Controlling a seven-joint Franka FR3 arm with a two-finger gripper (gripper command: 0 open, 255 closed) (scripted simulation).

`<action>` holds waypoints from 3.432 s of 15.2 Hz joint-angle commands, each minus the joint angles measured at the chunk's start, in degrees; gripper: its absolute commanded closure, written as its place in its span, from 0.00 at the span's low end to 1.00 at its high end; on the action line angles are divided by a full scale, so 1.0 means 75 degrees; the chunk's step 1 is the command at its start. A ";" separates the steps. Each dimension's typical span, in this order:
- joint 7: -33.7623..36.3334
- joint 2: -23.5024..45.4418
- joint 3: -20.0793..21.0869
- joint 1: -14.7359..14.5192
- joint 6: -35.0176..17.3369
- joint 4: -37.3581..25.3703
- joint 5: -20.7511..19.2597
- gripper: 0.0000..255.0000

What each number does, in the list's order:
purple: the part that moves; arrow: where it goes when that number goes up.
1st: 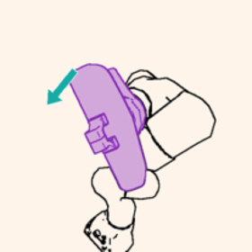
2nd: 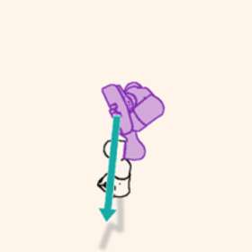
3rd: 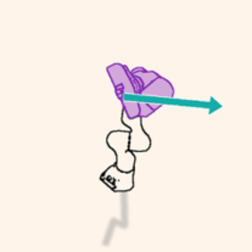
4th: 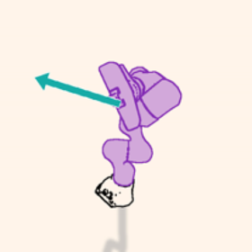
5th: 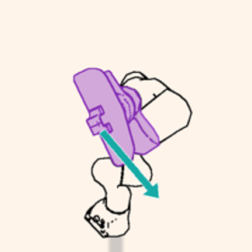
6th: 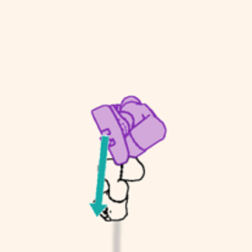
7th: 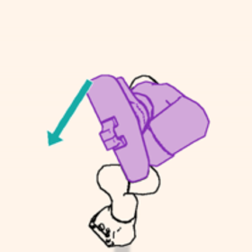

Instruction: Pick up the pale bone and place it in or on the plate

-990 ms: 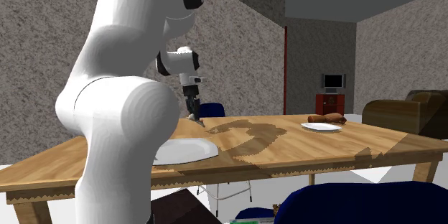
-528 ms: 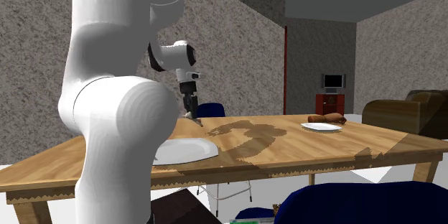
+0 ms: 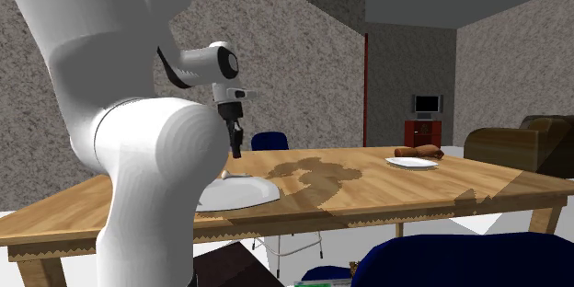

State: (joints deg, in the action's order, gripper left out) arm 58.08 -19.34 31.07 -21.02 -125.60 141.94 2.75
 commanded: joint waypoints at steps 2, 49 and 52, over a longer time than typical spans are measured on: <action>-0.0129 -0.0274 -0.0089 -0.0071 0.0001 0.0251 0.0126 1.00; -0.0457 0.1907 0.0151 0.0323 0.0327 -0.1597 -0.0617 1.00; -0.0555 0.1736 0.0122 0.0317 0.0635 -0.1763 -0.0510 1.00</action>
